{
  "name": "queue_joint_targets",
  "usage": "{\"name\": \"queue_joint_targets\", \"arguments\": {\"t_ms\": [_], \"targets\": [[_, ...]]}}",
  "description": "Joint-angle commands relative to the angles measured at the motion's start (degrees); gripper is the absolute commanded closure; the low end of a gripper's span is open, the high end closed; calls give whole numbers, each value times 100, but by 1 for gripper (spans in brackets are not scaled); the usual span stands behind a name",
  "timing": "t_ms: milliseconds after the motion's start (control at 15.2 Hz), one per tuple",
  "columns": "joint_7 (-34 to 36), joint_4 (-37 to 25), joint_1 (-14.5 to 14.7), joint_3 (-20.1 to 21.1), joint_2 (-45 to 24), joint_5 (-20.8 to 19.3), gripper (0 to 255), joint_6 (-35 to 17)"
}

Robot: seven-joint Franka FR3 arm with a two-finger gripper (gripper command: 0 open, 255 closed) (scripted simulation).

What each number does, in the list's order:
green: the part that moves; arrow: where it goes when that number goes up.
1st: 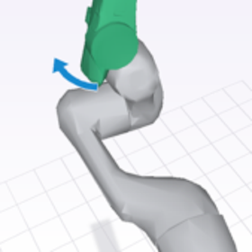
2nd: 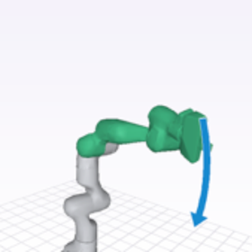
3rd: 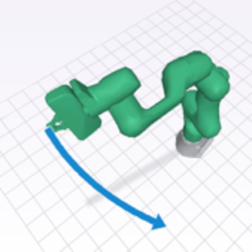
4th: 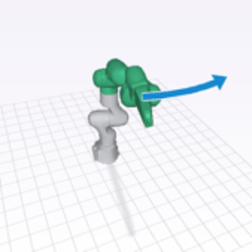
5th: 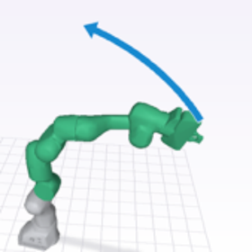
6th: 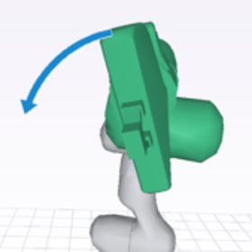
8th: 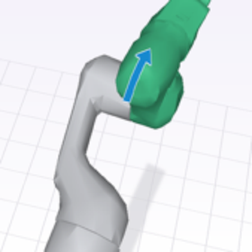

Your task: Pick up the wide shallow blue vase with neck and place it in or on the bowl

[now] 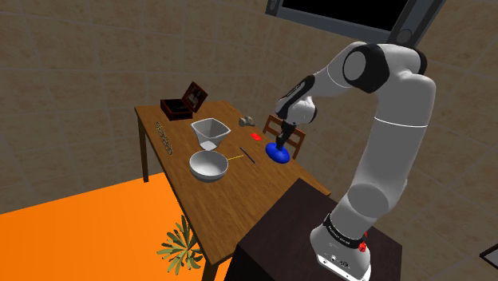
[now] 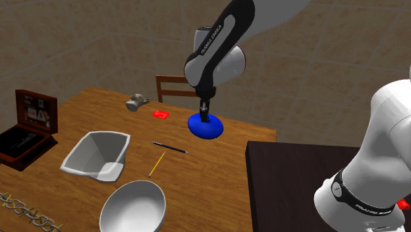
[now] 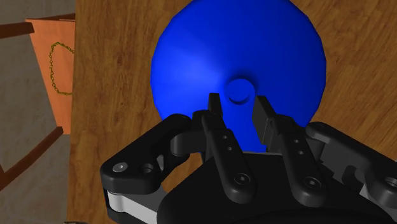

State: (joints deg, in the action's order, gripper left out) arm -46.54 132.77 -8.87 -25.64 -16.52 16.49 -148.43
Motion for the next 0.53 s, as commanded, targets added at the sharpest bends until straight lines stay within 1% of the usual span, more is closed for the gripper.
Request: {"name": "queue_joint_targets", "arguments": {"t_ms": [0, 462], "targets": [[110, 10, 60, -84, 162, -152, 255, 134], [447, -28, 198, -283, 655, -619, 255, 590]]}}
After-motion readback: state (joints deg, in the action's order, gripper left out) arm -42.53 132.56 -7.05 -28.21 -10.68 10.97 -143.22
